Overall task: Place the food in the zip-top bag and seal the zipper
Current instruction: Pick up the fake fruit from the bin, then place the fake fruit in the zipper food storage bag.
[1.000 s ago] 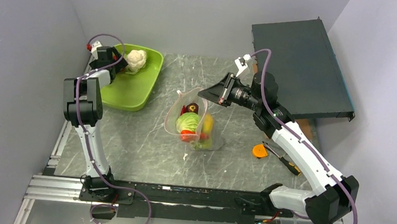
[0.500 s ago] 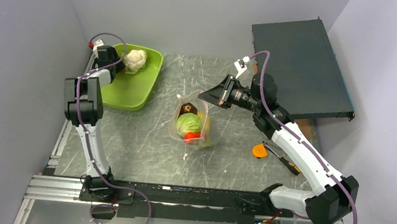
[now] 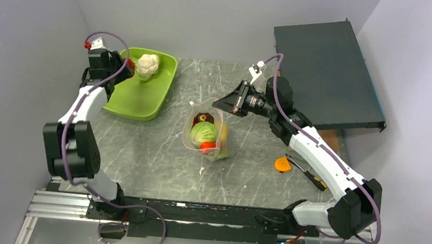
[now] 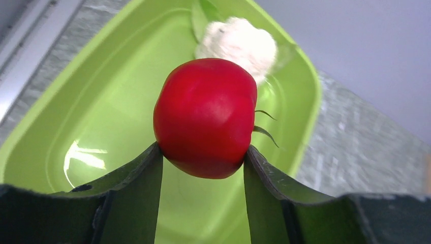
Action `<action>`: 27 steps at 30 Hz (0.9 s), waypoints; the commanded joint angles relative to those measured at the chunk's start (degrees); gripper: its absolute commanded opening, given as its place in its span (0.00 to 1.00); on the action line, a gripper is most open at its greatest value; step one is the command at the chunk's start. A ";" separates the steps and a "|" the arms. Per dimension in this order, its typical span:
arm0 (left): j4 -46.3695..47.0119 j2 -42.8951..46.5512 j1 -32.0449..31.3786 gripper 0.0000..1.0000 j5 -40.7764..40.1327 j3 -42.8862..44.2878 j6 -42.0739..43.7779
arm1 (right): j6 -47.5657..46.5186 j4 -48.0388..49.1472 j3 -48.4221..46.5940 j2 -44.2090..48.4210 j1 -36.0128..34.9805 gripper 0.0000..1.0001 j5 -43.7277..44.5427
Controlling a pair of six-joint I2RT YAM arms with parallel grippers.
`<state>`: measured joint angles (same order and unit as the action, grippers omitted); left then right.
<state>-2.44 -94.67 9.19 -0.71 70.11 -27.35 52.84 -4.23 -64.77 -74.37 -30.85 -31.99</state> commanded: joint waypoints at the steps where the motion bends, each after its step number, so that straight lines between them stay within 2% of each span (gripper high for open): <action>1: -5.22 10.91 -0.10 0.27 14.25 -5.26 -4.53 | -1.33 4.64 -4.16 -0.12 0.08 0.00 1.04; 6: -0.42 24.01 -2.05 0.26 27.33 -15.55 -8.13 | -3.74 2.23 -4.95 -1.10 0.14 0.00 3.23; 15: -3.54 46.57 -6.95 0.26 35.06 -24.99 -3.30 | -5.04 1.85 -5.52 -2.62 0.08 0.00 5.08; 21: -4.72 55.61 -8.79 0.26 40.73 -26.65 -3.69 | -5.13 1.73 -6.28 -4.39 0.16 0.00 5.11; 27: -0.01 58.10 -18.14 0.25 42.55 -26.73 -7.18 | -4.98 1.42 -6.92 -4.58 0.14 0.00 5.70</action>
<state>-7.14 -37.12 -4.56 38.83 43.27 -32.58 48.40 -5.15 -68.42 -79.31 -30.85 -27.55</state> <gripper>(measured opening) 0.558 0.007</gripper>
